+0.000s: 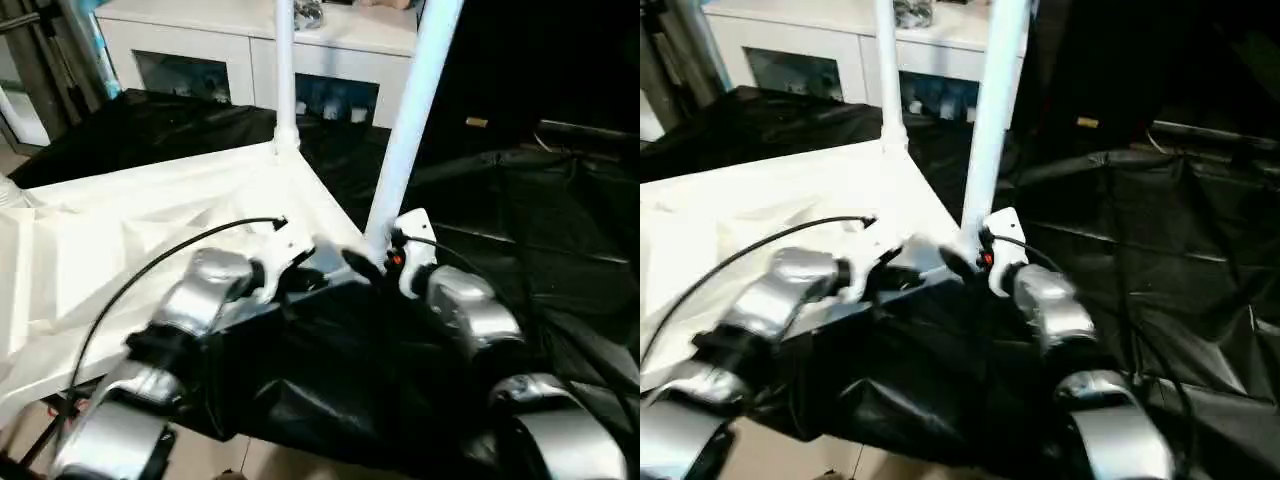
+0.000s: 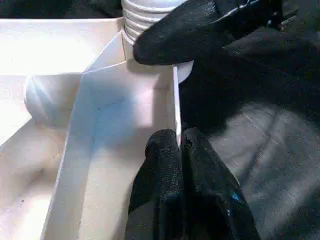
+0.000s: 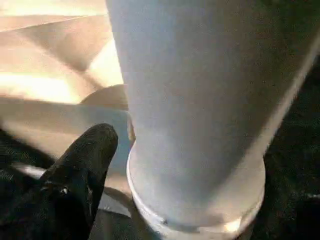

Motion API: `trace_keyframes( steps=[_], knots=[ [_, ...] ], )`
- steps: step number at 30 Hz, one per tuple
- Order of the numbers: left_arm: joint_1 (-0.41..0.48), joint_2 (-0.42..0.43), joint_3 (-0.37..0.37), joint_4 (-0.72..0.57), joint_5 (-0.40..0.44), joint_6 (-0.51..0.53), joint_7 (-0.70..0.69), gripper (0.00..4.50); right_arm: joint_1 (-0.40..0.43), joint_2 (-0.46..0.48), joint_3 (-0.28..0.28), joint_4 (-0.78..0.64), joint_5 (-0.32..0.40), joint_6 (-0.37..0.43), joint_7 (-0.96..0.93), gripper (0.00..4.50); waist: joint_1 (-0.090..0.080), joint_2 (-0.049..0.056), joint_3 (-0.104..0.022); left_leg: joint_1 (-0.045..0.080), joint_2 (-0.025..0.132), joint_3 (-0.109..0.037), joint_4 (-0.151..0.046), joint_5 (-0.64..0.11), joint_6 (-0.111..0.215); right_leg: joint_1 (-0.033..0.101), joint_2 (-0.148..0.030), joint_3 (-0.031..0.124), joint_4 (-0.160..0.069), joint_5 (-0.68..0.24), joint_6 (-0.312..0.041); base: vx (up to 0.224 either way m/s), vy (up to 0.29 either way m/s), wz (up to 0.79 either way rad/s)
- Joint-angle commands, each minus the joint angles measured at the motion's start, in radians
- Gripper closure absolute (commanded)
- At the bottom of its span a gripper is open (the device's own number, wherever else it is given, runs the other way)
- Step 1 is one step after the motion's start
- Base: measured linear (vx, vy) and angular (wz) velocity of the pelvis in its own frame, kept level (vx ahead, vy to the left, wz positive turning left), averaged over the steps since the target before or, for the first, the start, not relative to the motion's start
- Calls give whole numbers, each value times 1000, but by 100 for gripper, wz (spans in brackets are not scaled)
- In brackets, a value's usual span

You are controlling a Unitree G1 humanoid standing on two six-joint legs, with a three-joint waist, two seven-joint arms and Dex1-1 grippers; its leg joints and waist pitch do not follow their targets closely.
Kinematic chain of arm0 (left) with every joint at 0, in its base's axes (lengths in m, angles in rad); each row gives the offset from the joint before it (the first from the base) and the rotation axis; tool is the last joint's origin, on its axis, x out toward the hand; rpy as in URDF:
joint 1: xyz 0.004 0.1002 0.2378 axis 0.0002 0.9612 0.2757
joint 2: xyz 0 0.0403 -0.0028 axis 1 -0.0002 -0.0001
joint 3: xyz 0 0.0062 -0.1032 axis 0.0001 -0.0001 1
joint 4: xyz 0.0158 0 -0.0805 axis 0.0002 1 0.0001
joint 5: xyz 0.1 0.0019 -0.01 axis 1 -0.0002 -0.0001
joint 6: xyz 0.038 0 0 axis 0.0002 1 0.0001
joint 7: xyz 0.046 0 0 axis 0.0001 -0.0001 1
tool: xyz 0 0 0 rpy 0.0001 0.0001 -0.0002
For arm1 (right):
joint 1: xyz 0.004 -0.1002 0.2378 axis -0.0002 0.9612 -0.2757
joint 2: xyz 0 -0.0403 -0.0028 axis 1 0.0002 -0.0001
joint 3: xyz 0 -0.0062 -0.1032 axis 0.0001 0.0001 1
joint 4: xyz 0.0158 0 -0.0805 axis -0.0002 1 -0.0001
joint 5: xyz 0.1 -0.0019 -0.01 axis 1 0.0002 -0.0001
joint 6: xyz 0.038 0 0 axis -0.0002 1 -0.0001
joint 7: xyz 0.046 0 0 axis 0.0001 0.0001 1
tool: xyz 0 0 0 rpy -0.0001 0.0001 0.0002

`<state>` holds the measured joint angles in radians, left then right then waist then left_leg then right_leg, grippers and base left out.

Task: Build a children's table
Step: Rotate leg to tighten

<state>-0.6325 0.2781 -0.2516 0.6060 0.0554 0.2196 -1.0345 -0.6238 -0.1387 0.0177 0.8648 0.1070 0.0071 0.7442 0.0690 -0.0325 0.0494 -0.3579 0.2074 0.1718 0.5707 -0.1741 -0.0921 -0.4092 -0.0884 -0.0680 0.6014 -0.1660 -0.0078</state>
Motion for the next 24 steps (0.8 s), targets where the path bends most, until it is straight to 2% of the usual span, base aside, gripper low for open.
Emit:
trace_keyframes(
  steps=[1,3,6,10,14,19,24],
  knots=[
    [8,-5,-39,-27,-40,-35,-85,450,21,0,69,-67,28,7,163,51,3,3,-67,-1,19,3,-62,-200,58,56,-46,40,-62,-166,-227,0,0,0],
    [11,19,-44,-30,-48,-48,-133,450,39,-30,83,-101,34,13,245,51,7,6,-67,-1,20,5,-58,-166,81,58,-44,38,-54,-93,-255,0,0,0],
    [15,48,-40,-37,-61,-60,-196,450,61,-75,107,-143,40,29,353,51,13,7,-68,2,23,8,-57,-158,84,58,-45,37,-50,-76,-272,0,0,0],
    [19,77,-38,-50,-74,-57,-257,450,81,-114,131,-185,39,44,429,88,27,5,-64,4,25,11,-59,-188,74,57,-47,37,-55,-137,-263,0,0,0],
    [22,102,-45,-57,-90,-47,-309,450,90,-133,144,-206,32,58,467,113,28,5,-62,7,26,9,-63,-227,47,53,-50,39,-63,-222,-239,0,0,0],
    [30,106,-46,-65,-89,-43,-319,450,94,-132,145,-218,38,69,475,156,27,5,-62,6,25,8,-64,-227,38,52,-50,39,-63,-227,-234,0,0,0],
    [23,88,-35,-45,-75,-48,-259,450,99,-116,138,-213,39,80,440,167,28,5,-64,5,25,8,-62,-204,42,53,-49,39,-59,-191,-238,0,0,0]
  ],
)
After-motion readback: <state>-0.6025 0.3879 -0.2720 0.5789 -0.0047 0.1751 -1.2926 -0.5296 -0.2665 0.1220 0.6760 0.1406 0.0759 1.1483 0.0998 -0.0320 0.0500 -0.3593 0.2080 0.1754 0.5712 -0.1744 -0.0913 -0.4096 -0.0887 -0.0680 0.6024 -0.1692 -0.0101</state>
